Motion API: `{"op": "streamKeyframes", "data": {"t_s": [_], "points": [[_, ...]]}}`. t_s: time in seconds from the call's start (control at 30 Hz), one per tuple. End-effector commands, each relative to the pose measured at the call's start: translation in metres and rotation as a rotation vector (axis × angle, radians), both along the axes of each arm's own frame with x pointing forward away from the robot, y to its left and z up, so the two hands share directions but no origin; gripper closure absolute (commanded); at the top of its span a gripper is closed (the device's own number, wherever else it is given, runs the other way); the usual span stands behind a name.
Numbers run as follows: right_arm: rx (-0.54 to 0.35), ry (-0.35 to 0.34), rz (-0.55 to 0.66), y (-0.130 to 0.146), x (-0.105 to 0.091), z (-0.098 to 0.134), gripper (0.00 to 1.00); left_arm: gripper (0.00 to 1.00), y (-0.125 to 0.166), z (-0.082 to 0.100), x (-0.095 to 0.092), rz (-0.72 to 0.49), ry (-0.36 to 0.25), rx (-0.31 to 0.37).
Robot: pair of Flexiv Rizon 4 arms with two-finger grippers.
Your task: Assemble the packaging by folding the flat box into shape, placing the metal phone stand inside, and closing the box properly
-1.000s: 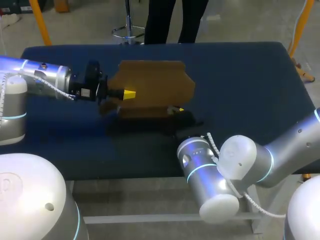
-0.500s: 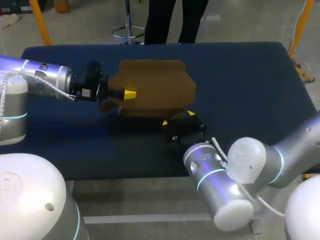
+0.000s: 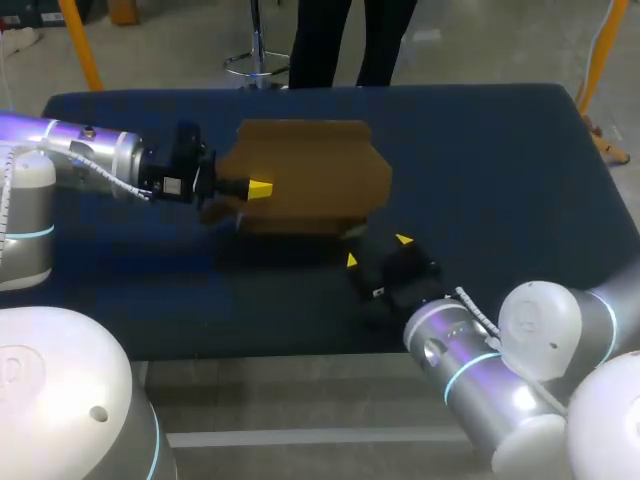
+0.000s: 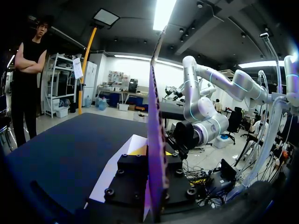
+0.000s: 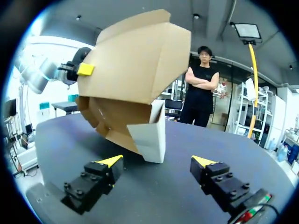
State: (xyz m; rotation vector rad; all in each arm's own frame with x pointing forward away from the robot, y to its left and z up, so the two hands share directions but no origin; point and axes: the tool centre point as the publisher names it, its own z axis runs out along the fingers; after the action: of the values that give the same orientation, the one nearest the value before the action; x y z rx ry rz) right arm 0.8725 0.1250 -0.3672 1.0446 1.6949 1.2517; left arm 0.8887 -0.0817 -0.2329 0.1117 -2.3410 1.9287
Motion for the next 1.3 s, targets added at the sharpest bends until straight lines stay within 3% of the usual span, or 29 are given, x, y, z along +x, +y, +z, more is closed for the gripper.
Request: {"op": "streamKeyframes", "data": {"t_s": [0.03, 0.53, 0.9, 1.1, 1.3], "points": [[0.018, -0.001, 0.024, -0.013, -0.007, 0.0, 0.0, 1.0, 0.0, -0.001, 0.0, -0.001, 0.0, -0.001], [0.055, -0.015, 0.014, -0.041, -0.035, 0.004, 0.0, 1.0, 0.003, 0.043, -0.004, 0.033, 0.018, 0.048], [0.083, -0.042, 0.021, -0.054, -0.054, 0.014, 0.0, 1.0, 0.001, 0.069, -0.015, 0.035, 0.066, 0.024], [0.095, -0.05, 0.028, -0.059, -0.063, 0.02, 0.0, 1.0, -0.001, 0.068, -0.021, 0.019, 0.152, -0.016], [0.089, -0.05, 0.029, -0.059, -0.068, 0.02, 0.0, 1.0, -0.004, 0.058, -0.023, 0.019, 0.176, -0.025]]}}
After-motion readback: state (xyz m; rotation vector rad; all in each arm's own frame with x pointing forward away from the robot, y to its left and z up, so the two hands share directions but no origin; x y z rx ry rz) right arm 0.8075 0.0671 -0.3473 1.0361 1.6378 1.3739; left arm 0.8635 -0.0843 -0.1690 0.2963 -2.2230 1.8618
